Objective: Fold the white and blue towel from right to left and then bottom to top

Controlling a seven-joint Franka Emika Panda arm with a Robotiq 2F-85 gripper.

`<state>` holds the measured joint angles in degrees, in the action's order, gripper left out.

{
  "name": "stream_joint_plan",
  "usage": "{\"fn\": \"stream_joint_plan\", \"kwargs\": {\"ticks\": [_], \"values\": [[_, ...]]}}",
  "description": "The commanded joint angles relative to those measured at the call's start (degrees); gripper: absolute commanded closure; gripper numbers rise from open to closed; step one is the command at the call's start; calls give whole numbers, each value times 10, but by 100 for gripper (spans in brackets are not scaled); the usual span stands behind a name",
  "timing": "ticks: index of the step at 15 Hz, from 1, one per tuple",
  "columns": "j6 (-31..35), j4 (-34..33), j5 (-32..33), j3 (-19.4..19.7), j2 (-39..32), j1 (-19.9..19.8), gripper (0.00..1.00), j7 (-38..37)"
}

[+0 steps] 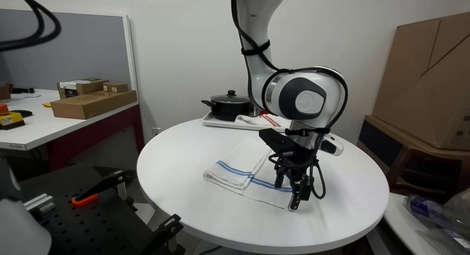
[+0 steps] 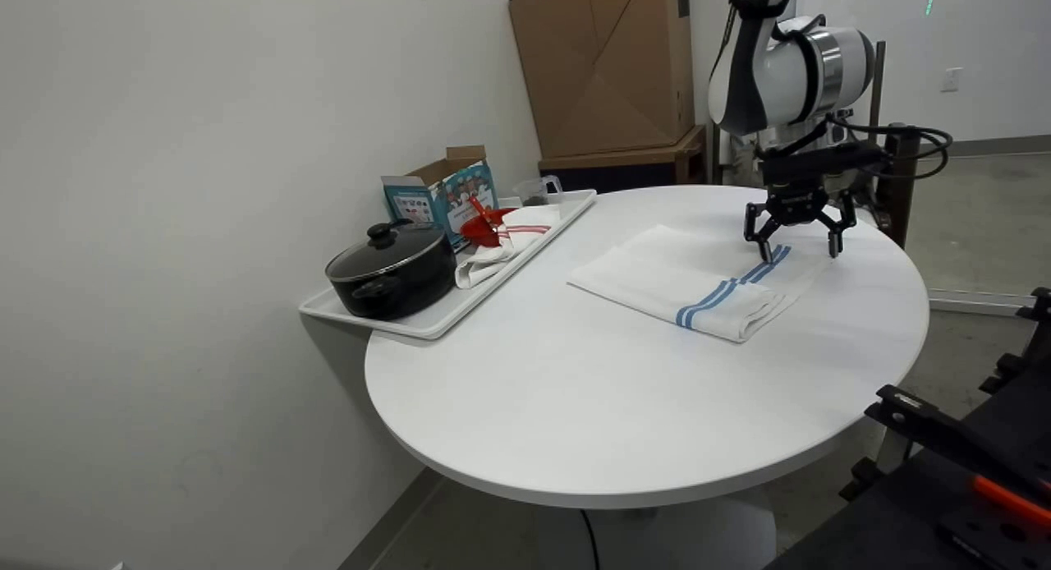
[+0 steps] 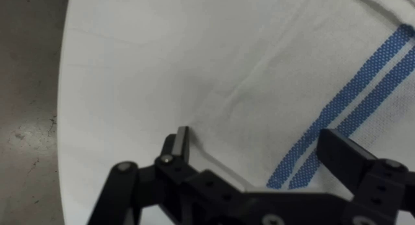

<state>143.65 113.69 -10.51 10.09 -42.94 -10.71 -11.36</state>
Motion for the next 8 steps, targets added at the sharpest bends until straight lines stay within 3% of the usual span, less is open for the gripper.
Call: {"fn": "stream_joint_plan", "kwargs": {"ticks": [1,8], "values": [[-2,-18,16,9,-18,14,31,-16],[-4,-16,9,-7,2,21,84,-10]]}}
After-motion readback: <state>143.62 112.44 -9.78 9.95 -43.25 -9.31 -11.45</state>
